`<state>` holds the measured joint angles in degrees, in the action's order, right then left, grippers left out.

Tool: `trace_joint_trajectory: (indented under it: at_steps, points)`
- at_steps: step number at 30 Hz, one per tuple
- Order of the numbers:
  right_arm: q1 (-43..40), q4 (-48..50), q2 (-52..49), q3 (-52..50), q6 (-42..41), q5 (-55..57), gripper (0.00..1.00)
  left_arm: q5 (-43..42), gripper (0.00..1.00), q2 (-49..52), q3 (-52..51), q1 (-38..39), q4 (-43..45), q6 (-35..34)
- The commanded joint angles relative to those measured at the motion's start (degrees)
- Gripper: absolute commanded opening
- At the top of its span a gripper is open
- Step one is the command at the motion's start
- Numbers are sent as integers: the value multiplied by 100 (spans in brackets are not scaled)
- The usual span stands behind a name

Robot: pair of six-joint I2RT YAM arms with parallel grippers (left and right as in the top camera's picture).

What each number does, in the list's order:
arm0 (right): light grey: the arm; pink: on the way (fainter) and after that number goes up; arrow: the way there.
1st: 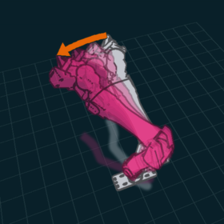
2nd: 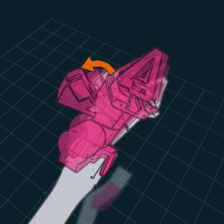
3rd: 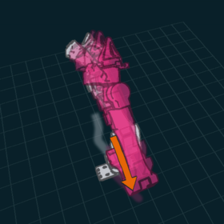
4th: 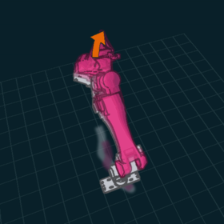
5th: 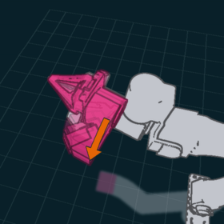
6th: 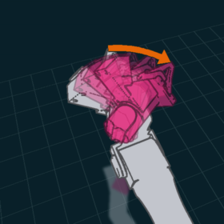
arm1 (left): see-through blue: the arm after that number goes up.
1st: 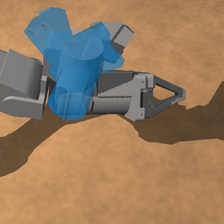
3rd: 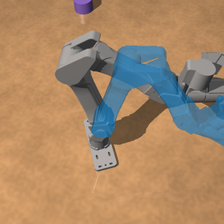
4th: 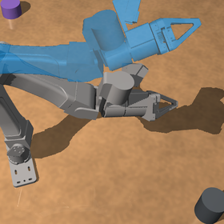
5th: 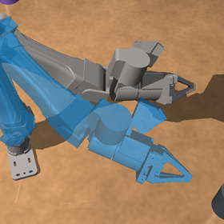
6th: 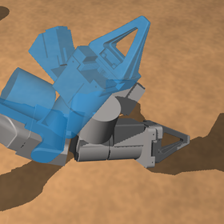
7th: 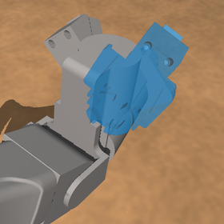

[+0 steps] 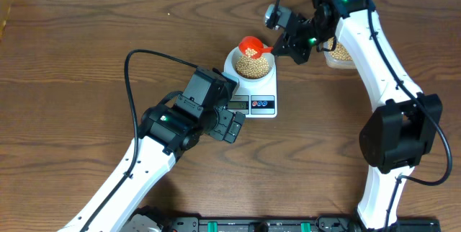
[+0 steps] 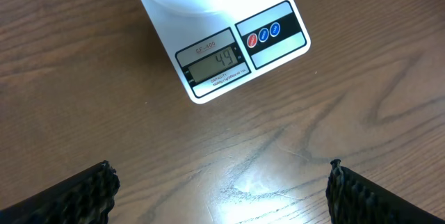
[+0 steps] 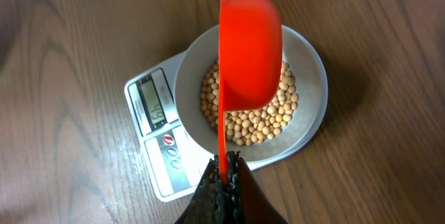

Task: Scoop item into bowl and weigh 50g on scale
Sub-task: 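Tilt the scoop to trickle chickpeas into the white bowl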

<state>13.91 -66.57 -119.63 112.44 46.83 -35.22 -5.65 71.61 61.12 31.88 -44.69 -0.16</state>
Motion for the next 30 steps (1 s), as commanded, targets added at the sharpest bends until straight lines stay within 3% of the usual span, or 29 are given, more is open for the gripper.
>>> trace_joint_trajectory:
  at_steps: [1, 30]
  points:
    - [-155, -11, -59, 125, 24, -470, 1, 33, 98, -13, 37, -20, -9, -7]
    - [-214, -22, -59, 125, 216, -87, 1, 33, 98, -13, 37, -20, -9, -7]
